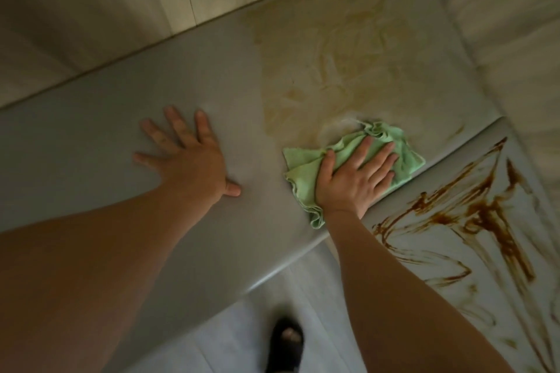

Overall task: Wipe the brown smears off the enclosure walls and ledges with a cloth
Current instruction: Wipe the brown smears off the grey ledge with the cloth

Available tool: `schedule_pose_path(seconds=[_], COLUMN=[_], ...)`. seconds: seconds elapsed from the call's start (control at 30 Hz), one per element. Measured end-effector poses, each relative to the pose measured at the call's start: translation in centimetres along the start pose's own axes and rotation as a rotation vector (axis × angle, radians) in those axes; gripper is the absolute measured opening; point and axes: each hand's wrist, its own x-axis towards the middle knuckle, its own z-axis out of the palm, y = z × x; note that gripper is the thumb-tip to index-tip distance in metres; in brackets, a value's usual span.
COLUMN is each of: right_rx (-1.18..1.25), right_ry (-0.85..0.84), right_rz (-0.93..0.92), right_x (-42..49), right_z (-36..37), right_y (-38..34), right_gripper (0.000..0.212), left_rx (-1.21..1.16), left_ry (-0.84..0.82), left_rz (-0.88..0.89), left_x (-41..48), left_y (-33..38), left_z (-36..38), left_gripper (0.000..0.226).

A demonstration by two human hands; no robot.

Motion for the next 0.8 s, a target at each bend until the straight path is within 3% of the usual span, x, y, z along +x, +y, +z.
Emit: schedule_pose_path(seconds=[0.33,0.4,0.6,0.8], right_rx=[0.035,0.028,0.025,0.03], right_ry=[-0.14,-0.172,-0.207,-0.181], right_rz=[-0.06,-0.153,-0.482,-0.604], right_x=[0.0,0.0,3.5,8.0], right_z=[-1.1,-1.4,-1.5,-1.6], right_y=[0.6,0.2,-7.7,-14.8], right_gripper=[0.088,0.086,0.084,0.081], left_rx=[0.018,0.023,0.028,0.022], left_ry=[-0.038,-0.042,-0.059,-0.082], left_rz=[-0.067,-0.076,-0.096,-0.102], left_x=[0.6,0.7,0.9,1.2], left_y=[0.6,0.7,0.6,0.4], left_z=[0.1,0.1,0.4,0.6], left_gripper=[0.156,0.157,0.156,0.156])
